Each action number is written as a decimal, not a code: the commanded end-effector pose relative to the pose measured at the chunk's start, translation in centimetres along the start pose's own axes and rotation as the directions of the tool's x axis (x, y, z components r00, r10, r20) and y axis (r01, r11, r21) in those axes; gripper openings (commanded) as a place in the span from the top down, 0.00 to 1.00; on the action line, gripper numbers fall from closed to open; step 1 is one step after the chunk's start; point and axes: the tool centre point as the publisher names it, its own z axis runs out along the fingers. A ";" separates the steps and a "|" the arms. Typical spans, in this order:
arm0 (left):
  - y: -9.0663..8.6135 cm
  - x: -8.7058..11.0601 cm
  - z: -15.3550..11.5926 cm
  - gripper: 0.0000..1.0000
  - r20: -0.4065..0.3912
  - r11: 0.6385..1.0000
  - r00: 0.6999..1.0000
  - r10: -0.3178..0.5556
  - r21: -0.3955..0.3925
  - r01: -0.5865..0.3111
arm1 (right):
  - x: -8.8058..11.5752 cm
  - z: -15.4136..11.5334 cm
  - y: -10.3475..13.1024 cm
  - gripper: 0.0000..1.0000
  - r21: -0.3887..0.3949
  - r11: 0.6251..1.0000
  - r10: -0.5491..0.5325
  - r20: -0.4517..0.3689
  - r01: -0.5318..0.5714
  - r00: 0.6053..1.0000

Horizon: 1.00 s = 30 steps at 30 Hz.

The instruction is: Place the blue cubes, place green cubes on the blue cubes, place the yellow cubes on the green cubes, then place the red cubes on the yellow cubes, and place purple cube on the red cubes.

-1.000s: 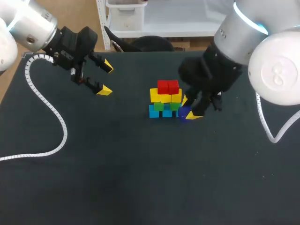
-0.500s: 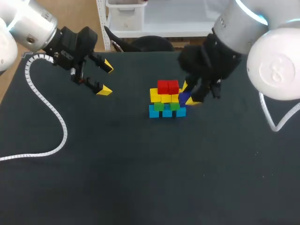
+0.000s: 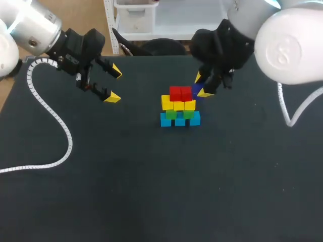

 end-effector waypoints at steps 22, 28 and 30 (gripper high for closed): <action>0.1 0.1 0.0 0.00 0.002 1.000 1.000 0.003 0.002 -0.003 | -0.8 2.8 -1.8 1.00 -0.066 0.993 0.095 -0.004 -0.095 0.995; 0.1 0.1 0.0 0.00 0.002 1.000 1.000 0.003 0.002 -0.003 | -0.9 3.6 -2.1 1.00 -0.081 0.992 0.102 0.002 -0.101 0.995; 0.1 0.1 0.0 0.00 0.002 1.000 1.000 0.003 0.002 -0.003 | -0.9 3.7 -2.2 1.00 -0.082 0.991 0.104 0.003 -0.103 0.995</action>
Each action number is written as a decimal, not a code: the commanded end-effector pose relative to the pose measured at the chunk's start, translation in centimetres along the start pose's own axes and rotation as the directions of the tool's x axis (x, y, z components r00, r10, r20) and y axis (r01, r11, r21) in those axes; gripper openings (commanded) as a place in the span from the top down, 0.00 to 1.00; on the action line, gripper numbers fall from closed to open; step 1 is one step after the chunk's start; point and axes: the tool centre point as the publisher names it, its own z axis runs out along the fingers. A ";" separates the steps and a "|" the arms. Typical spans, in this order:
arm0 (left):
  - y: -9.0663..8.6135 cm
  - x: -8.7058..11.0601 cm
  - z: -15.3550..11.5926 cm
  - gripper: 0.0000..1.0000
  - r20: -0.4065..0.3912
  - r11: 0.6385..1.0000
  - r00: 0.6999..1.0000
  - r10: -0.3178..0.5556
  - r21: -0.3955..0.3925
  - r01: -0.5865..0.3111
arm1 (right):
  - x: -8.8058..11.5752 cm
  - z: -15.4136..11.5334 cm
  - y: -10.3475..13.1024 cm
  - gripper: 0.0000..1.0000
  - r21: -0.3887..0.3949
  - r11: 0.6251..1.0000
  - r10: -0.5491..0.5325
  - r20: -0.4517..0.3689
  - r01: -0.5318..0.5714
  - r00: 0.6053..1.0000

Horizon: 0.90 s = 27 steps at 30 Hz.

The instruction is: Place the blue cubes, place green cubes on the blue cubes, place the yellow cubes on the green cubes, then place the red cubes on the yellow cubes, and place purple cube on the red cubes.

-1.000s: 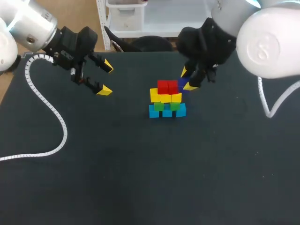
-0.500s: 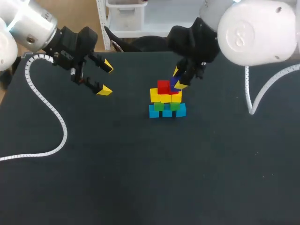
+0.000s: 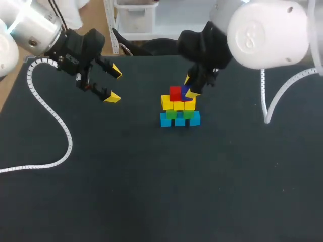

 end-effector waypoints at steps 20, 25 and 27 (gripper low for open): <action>0.1 0.1 0.0 0.00 0.002 1.000 1.000 0.003 0.002 -0.003 | -0.2 1.2 -2.4 0.95 -0.008 1.000 -0.005 -0.001 0.005 1.000; 0.1 0.1 0.0 0.00 0.002 1.000 1.000 0.003 0.002 -0.003 | -0.2 1.3 -2.8 0.97 -0.002 1.000 -0.008 0.006 0.008 1.000; 0.1 0.1 0.0 0.00 0.002 1.000 1.000 0.003 0.002 -0.003 | -0.1 1.3 -3.1 0.99 0.002 1.000 -0.006 0.013 0.006 1.000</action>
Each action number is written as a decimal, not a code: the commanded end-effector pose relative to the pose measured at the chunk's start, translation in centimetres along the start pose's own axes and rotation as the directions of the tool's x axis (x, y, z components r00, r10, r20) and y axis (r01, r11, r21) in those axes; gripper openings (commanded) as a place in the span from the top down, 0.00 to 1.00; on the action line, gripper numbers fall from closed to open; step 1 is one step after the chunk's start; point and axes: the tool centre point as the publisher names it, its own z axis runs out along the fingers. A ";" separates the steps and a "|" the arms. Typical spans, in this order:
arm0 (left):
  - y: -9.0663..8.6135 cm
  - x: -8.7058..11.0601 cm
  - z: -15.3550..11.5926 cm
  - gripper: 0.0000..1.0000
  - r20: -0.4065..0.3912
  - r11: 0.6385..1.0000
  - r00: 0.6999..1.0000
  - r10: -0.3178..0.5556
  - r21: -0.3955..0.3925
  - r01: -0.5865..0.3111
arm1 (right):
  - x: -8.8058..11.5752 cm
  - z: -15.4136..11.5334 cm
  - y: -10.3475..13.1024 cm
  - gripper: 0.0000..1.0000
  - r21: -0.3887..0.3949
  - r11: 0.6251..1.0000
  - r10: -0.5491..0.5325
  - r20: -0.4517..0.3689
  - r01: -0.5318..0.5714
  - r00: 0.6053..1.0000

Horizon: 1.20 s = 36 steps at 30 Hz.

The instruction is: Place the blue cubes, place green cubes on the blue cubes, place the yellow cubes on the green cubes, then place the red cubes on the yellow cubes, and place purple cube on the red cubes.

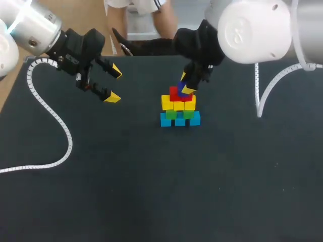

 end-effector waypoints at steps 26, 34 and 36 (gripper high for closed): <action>0.1 0.1 0.0 0.00 0.002 1.000 1.000 0.003 0.002 -0.003 | 0.1 0.6 -1.9 1.00 0.000 1.000 0.019 0.026 -0.019 0.999; 0.1 0.1 0.0 0.00 0.002 1.000 1.000 0.003 0.002 -0.003 | 0.1 0.9 -1.8 0.96 -0.006 1.000 0.024 0.019 -0.024 1.000; 0.1 0.1 0.0 0.00 0.002 1.000 1.000 0.003 0.002 -0.003 | 0.1 1.1 -1.8 0.95 -0.008 1.000 0.025 0.017 -0.025 1.000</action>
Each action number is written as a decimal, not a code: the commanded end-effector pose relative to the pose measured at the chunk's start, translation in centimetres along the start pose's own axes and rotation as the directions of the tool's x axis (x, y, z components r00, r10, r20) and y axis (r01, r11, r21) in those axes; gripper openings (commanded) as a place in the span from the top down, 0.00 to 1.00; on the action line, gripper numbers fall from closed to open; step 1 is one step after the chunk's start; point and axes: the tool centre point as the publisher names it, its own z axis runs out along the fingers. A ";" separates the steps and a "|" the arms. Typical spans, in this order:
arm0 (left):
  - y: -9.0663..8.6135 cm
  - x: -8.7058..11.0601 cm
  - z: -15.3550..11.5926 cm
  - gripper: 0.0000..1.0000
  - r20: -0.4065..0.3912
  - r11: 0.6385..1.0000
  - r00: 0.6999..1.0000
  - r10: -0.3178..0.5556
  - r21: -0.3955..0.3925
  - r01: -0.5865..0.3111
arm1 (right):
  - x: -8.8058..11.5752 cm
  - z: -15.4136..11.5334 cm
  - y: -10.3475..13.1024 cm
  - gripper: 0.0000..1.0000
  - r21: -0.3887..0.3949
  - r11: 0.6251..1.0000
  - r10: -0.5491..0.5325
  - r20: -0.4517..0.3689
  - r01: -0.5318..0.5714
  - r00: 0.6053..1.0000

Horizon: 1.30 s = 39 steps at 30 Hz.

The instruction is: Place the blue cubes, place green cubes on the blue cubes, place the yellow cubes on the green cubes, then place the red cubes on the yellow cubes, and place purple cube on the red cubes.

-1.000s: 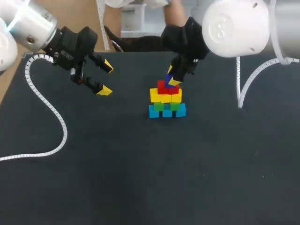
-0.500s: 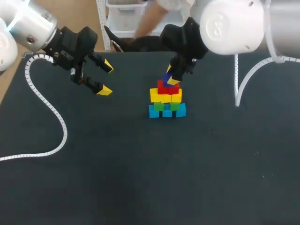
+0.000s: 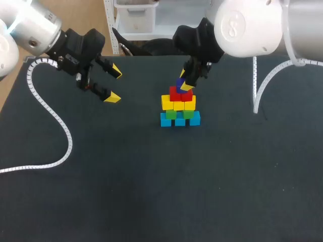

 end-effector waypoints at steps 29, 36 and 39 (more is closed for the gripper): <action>0.1 0.1 0.0 0.00 0.002 1.000 1.000 0.003 0.002 -0.003 | 0.0 0.3 -0.4 0.64 -0.004 1.000 0.019 -0.027 -0.019 0.999; 0.1 0.1 0.0 0.00 0.002 1.000 1.000 0.003 0.002 -0.003 | 0.1 -0.2 -0.4 0.00 0.006 0.999 0.049 -0.018 -0.049 0.999; 0.1 0.1 0.0 0.00 0.002 1.000 1.000 0.003 0.002 -0.003 | 0.1 -0.8 -0.4 0.00 0.028 0.999 0.042 -0.014 -0.042 0.999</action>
